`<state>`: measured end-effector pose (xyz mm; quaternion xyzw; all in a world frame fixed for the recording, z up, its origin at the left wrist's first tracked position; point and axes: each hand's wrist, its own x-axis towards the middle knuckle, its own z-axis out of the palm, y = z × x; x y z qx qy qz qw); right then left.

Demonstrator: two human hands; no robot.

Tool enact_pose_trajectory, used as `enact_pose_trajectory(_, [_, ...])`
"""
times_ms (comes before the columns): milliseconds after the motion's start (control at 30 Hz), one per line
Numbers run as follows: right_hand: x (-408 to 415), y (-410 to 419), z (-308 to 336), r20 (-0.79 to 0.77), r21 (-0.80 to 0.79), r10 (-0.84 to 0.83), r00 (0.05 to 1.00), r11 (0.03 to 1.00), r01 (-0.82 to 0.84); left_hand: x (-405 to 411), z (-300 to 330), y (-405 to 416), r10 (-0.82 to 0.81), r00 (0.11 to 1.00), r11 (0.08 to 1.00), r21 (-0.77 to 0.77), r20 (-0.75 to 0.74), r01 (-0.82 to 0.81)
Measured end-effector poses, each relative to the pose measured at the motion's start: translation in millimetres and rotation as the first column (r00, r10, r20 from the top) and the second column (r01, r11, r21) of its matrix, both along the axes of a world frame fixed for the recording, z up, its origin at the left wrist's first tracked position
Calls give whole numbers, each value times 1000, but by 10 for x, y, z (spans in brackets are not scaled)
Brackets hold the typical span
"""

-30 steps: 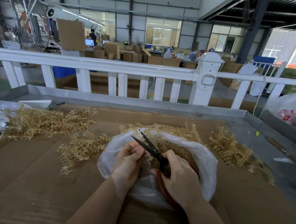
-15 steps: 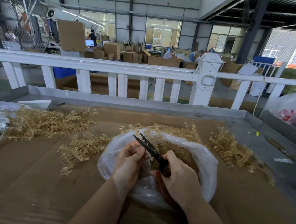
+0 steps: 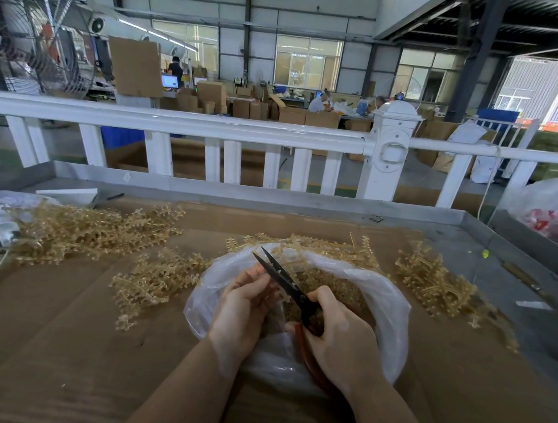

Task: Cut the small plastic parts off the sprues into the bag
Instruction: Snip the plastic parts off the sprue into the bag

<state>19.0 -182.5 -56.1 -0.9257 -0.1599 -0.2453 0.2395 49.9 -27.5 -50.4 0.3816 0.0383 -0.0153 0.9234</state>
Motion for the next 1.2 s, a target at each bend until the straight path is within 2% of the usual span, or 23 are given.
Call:
enact_pose_trajectory(200, [-8,-7,12,37,27,11,999,1000,-12,20,-14,-17,40,998,999,0,-42,-40])
enact_pose_trajectory(367, [7,-7,-3,34,-17,21,999,1000,-20,3,19,-40,66,997,998,5,-42,-66])
enact_pose_trajectory(600, [15,1,5,26,-38,33,999,999,-32,-39,41,-46,43,999,997,64,-11,-43])
enact_pose_trajectory(967, [13,24,8,53,0,21,998,1000,-21,-18,6,-10,14,1000,1000,-12,-2,-14])
enact_pose_trajectory(1067, [17,16,-1,54,0,20,998,1000,-20,-27,26,-11,11,1000,1000,-13,26,-11])
enact_pose_trajectory(1200, [13,19,0,54,0,10,998,1000,-10,-38,55,2,-14,1000,1000,8,-13,14])
